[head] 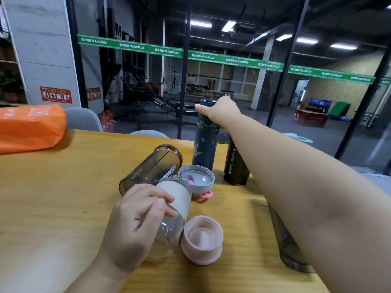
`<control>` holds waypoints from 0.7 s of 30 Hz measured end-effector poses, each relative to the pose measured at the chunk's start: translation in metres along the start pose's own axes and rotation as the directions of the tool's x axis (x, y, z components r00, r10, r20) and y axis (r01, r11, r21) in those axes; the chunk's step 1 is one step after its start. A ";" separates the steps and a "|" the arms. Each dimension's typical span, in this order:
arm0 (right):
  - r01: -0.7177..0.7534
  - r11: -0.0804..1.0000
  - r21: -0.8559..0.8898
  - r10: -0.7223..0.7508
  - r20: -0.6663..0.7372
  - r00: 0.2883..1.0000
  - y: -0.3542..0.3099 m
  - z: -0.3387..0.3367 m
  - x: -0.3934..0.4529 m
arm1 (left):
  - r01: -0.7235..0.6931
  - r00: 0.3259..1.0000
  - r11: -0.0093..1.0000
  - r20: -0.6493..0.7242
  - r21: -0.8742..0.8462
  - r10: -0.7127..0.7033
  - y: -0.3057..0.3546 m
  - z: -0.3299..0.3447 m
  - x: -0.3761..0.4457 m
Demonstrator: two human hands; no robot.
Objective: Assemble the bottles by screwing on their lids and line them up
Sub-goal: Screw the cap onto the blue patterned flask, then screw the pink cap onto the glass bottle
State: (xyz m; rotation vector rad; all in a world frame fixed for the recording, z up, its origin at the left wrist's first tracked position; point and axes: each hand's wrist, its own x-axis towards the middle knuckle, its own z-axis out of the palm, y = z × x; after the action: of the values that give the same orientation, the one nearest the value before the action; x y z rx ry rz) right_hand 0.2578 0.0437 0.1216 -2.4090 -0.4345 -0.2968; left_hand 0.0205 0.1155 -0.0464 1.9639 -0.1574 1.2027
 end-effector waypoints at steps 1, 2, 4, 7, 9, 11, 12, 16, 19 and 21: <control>0.002 1.000 -0.010 -0.002 0.004 1.000 -0.001 -0.002 -0.004 | -0.004 1.000 1.000 0.002 0.001 0.004 0.000 0.000 0.000; 0.007 1.000 -0.014 -0.007 0.010 1.000 -0.001 -0.004 -0.009 | -0.008 1.000 1.000 0.004 0.000 0.008 0.000 -0.001 0.000; 0.032 0.999 0.006 -0.032 0.014 0.999 0.000 -0.011 -0.022 | -0.015 1.000 1.000 0.008 -0.008 0.015 0.001 0.000 0.000; 0.140 0.990 -0.020 -0.141 -0.040 0.989 0.004 -0.022 -0.054 | -0.018 1.000 1.000 0.017 -0.021 0.018 0.002 0.000 0.001; 0.225 0.972 -0.068 -0.229 -0.063 0.971 0.011 -0.029 -0.081 | -0.005 1.000 0.999 0.018 -0.037 0.006 0.002 0.000 0.001; 0.267 0.959 -0.096 -0.270 -0.019 0.963 0.021 -0.034 -0.110 | 0.011 1.000 0.998 0.015 -0.063 -0.010 0.002 0.000 0.000; 0.267 0.957 -0.115 -0.265 0.030 0.964 0.027 -0.035 -0.125 | 0.015 1.000 0.997 0.015 -0.074 -0.014 0.003 -0.001 0.000; 0.206 0.967 -0.147 -0.166 0.245 0.955 0.053 -0.025 -0.175 | 0.078 0.997 0.988 0.029 -0.131 -0.075 0.008 0.000 0.002; 0.194 0.976 -0.093 -0.156 0.318 0.935 0.068 -0.009 -0.205 | 0.158 0.987 0.976 0.052 -0.150 -0.152 0.014 -0.002 0.003; 0.186 0.981 -0.049 -0.156 0.368 0.917 0.076 0.002 -0.222 | 0.214 0.976 0.965 0.070 -0.153 -0.206 0.017 -0.003 0.004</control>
State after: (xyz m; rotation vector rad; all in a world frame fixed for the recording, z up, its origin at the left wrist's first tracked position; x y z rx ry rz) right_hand 0.0830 -0.0614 0.0056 -2.5153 -0.8174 0.0624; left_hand 0.0122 0.1074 -0.0322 1.8228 -0.0679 0.9705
